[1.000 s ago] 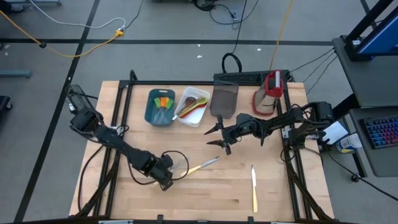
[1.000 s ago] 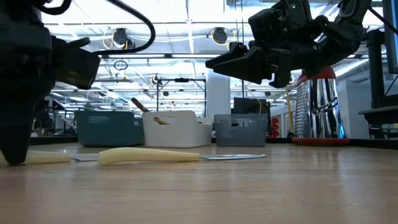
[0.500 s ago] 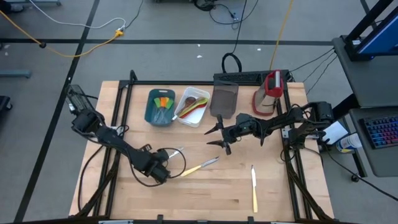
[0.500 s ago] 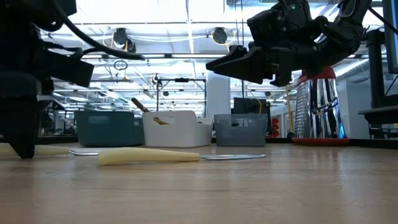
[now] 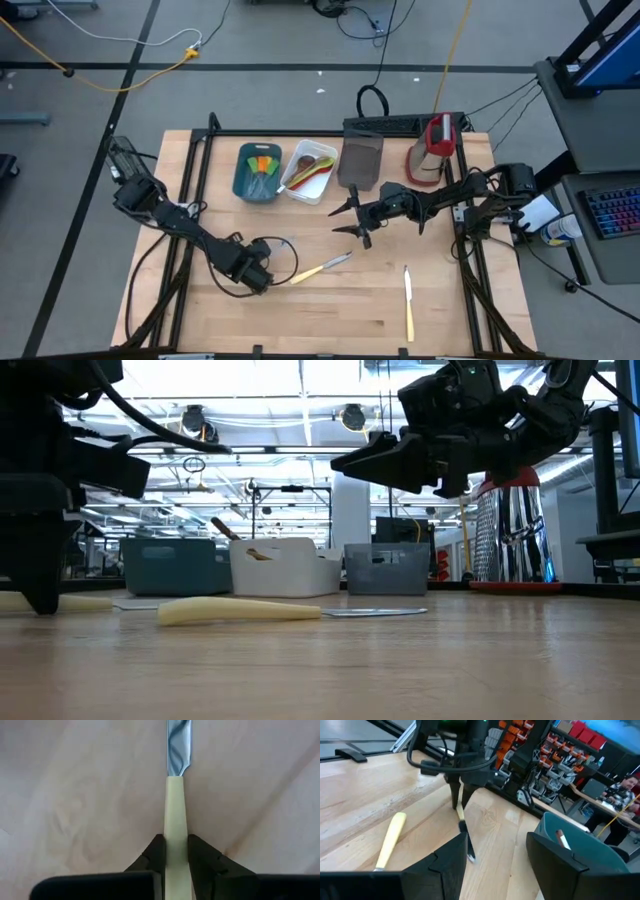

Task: Pick & Place Kitchen Items
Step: Put the left yellow table knife into the black bin

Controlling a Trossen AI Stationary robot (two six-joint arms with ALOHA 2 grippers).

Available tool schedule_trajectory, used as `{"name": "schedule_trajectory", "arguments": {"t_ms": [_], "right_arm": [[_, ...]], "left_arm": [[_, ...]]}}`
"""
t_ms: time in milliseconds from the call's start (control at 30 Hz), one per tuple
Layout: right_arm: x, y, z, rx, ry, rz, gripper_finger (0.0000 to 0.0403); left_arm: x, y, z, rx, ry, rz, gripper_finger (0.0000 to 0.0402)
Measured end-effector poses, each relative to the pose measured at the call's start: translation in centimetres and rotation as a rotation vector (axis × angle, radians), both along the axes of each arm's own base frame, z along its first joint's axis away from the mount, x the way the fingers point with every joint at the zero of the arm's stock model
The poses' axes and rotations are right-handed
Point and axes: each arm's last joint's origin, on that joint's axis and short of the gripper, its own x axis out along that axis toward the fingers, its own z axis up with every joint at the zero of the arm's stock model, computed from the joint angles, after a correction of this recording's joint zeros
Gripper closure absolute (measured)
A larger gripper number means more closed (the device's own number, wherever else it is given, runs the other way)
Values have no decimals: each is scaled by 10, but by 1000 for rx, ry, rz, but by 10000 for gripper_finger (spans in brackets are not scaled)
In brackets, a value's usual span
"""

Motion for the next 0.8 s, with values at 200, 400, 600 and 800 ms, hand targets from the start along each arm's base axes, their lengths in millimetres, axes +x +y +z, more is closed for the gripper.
{"name": "schedule_trajectory", "arguments": {"t_ms": [200, 400, 600, 800], "right_arm": [[0, 0, 4, 1, -36, 0, 206], [1, 0, 5, 7, -48, 0, 206], [1, 0, 5, 165, -18, -18, 206], [0, 0, 0, 369, 86, -50, 206]], "left_arm": [[11, 6, 11, 127, -130, 24, 357], [29, 17, 36, 219, -271, 20, 345], [46, 37, 62, 309, -410, 10, 354], [63, 58, 82, 345, -538, -50, 344]]}}
